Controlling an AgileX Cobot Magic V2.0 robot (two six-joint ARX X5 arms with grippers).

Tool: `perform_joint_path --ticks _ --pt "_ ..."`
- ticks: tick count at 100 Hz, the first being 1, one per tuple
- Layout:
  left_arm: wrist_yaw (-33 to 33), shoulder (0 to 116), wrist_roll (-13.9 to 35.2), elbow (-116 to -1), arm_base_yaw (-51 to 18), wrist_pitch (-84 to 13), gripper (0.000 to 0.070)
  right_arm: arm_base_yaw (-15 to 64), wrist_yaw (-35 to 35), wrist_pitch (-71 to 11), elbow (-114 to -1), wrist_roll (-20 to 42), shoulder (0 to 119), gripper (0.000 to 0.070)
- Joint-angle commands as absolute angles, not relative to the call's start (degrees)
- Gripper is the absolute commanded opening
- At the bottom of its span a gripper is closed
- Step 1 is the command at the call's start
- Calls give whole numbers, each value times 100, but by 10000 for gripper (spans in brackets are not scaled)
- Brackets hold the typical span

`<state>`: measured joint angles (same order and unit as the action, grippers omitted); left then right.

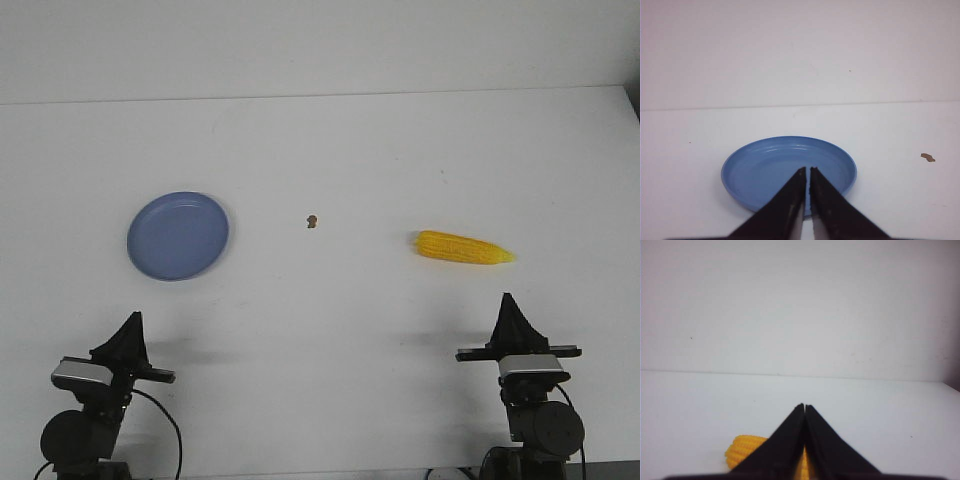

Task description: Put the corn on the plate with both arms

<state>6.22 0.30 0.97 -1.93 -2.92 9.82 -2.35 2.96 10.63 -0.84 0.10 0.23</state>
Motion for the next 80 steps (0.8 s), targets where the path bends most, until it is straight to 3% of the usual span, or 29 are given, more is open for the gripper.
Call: perform_joint_path --ticks 1,63,80 --pt "620 19 97 -82 -301 1039 12 -244 296 1133 -73 64 8 0" --pt "611 19 130 -174 -301 1052 12 -244 298 1245 -73 30 8 0" --pt "331 62 742 -711 -301 585 12 -244 283 1616 -115 139 10 0"
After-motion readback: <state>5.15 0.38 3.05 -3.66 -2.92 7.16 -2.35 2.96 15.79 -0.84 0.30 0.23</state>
